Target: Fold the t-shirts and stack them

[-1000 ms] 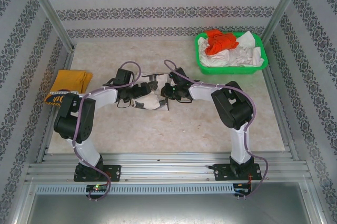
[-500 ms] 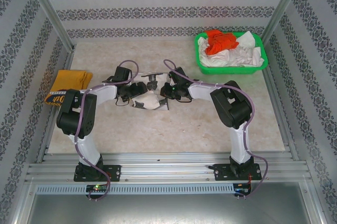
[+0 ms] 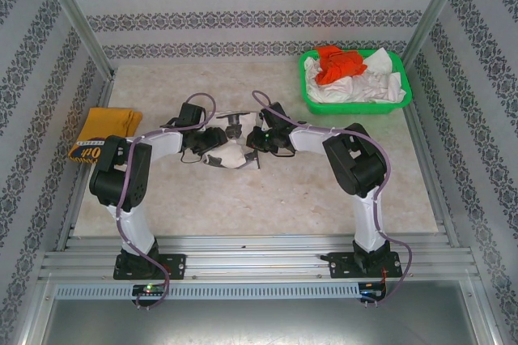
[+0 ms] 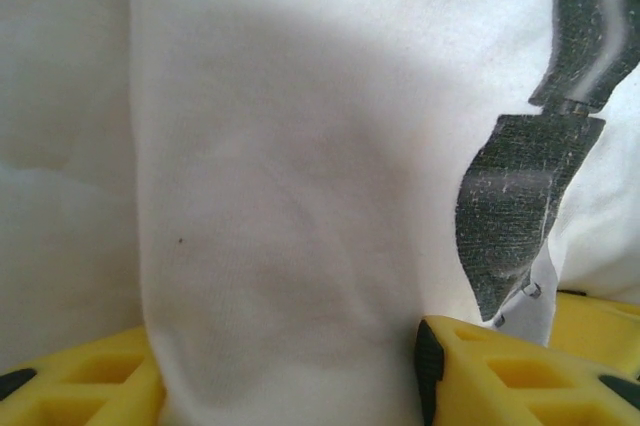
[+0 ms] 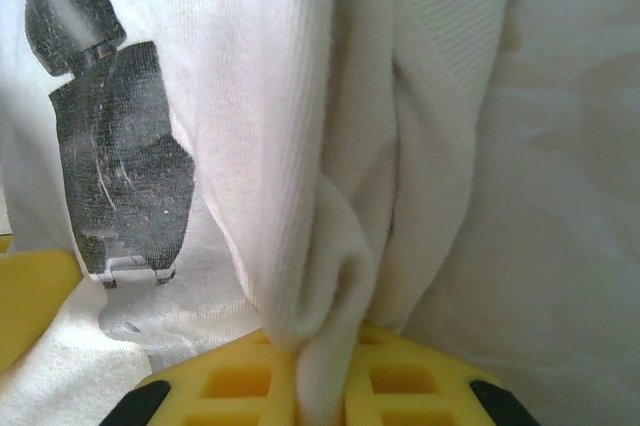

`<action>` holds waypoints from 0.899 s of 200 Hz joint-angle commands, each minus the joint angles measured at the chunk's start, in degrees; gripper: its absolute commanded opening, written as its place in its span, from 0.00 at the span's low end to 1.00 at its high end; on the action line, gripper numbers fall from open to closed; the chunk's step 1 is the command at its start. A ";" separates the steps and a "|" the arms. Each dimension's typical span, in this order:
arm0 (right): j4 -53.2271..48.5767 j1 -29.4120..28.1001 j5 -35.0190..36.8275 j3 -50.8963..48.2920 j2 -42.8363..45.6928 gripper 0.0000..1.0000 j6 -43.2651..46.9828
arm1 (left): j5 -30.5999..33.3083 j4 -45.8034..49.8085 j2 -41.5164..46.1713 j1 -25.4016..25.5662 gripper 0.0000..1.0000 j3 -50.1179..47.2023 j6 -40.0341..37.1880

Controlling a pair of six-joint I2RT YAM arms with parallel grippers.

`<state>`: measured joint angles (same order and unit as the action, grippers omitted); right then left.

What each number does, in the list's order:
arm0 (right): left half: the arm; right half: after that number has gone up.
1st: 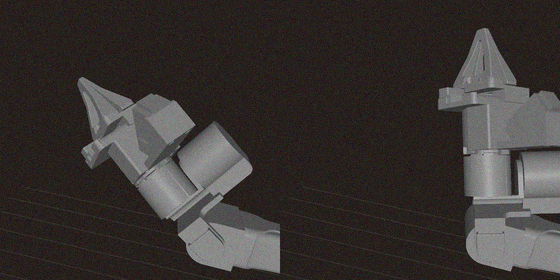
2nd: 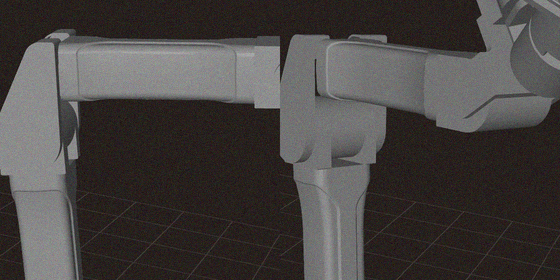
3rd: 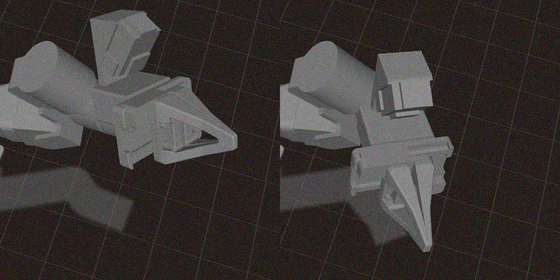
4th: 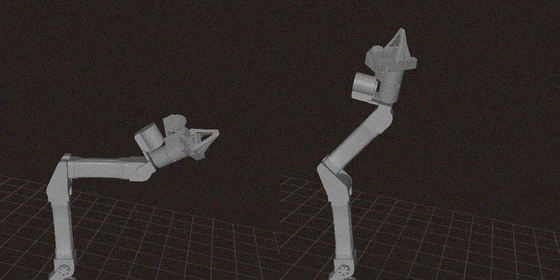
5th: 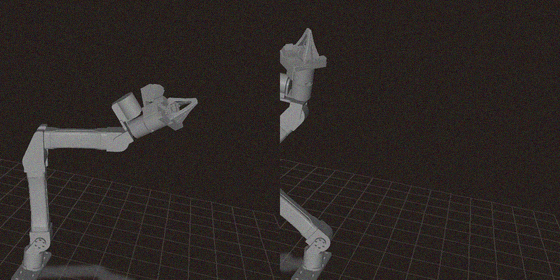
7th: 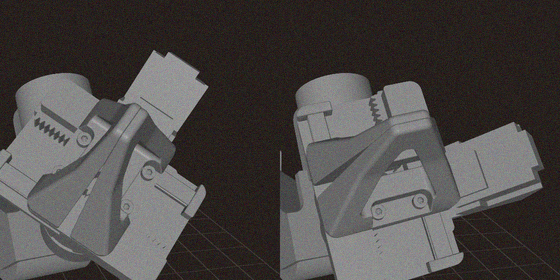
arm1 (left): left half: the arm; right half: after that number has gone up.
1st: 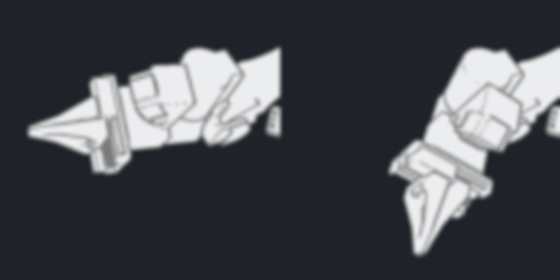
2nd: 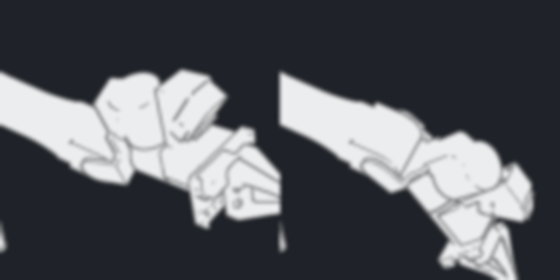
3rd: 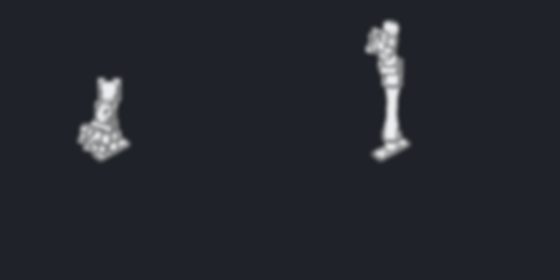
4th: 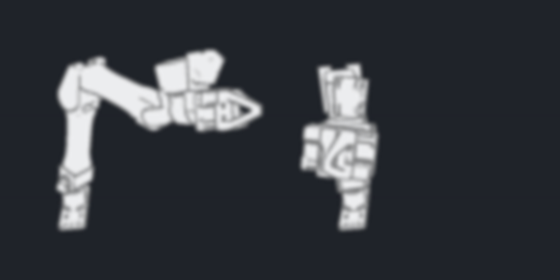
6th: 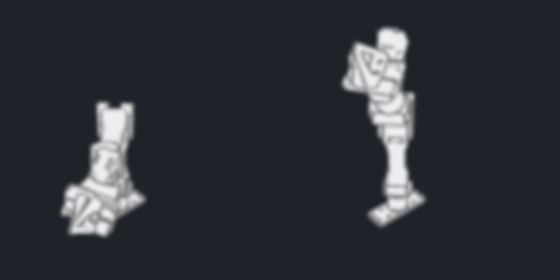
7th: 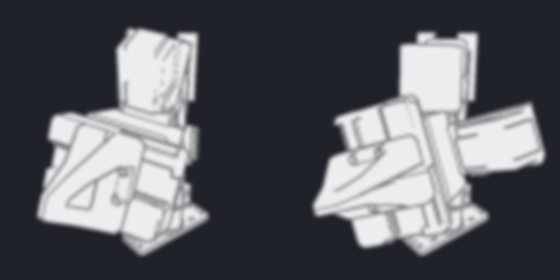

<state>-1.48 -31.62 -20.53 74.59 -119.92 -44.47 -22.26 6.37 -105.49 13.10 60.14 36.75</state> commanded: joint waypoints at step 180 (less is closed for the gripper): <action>3.97 0.55 2.03 -5.88 11.71 0.86 6.63 | -9.38 -12.37 3.83 -4.04 0.00 -5.11 -14.95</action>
<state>-0.67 -30.63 -20.60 71.46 -113.89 -41.01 -27.92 -5.08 -106.54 12.12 57.54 31.59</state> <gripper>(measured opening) 0.810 0.088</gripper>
